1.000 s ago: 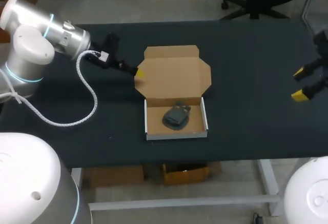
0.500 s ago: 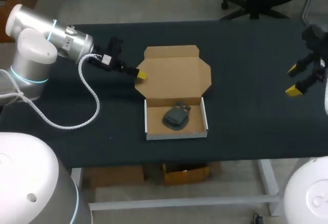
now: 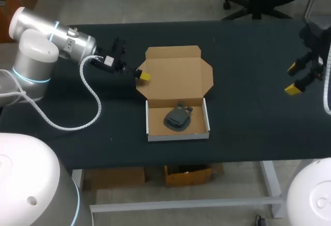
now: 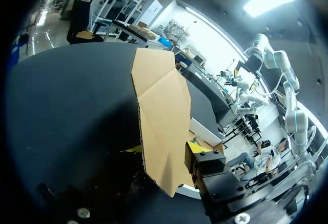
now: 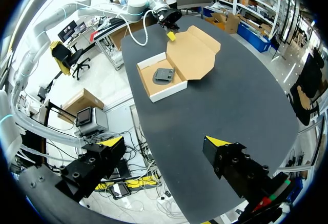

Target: Assemble the packaging by folding the flat box into shape, placing the metal phone stand inside, and closing the box properly

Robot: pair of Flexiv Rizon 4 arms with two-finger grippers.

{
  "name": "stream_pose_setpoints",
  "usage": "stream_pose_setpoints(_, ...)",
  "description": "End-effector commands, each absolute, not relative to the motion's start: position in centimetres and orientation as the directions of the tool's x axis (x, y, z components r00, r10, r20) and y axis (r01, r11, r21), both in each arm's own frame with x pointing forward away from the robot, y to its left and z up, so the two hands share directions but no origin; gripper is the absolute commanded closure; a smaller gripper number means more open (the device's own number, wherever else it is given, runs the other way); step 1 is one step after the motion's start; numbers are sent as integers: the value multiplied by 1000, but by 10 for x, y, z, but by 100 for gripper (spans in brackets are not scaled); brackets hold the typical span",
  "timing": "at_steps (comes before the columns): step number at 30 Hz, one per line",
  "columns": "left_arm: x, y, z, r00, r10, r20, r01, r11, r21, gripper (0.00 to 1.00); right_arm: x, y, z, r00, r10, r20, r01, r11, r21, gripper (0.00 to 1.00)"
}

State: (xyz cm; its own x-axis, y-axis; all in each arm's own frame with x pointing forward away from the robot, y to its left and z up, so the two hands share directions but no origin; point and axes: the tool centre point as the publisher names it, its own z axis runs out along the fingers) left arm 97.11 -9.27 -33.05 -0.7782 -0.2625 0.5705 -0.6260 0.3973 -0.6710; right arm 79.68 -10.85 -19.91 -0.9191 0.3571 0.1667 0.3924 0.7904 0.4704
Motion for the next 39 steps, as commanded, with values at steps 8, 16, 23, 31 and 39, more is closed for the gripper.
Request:
stream_pose_setpoints(8, 965, -99, -332, -794, -222, 566, -603, 397, -692, 70, 800, -104, -197, -921, 352, 167, 389, 796, 465, 0)
stream_pose_setpoints(16, 963, -103, -330, -813, -199, 547, -576, 405, -710, 80, 802, -101, -197, -923, 345, 167, 383, 798, 465, 0)
stream_pose_setpoints(23, 963, -105, -330, -823, -181, 539, -561, 410, -719, 93, 803, -100, -196, -925, 341, 166, 378, 800, 466, 0)
stream_pose_setpoints(31, 961, -107, -329, -842, -156, 517, -530, 418, -738, 95, 804, -99, -196, -927, 337, 166, 375, 802, 465, 0)
stream_pose_setpoints(39, 958, -107, -328, -863, -130, 489, -494, 422, -760, 100, 804, -98, -196, -928, 333, 167, 372, 803, 465, 0)
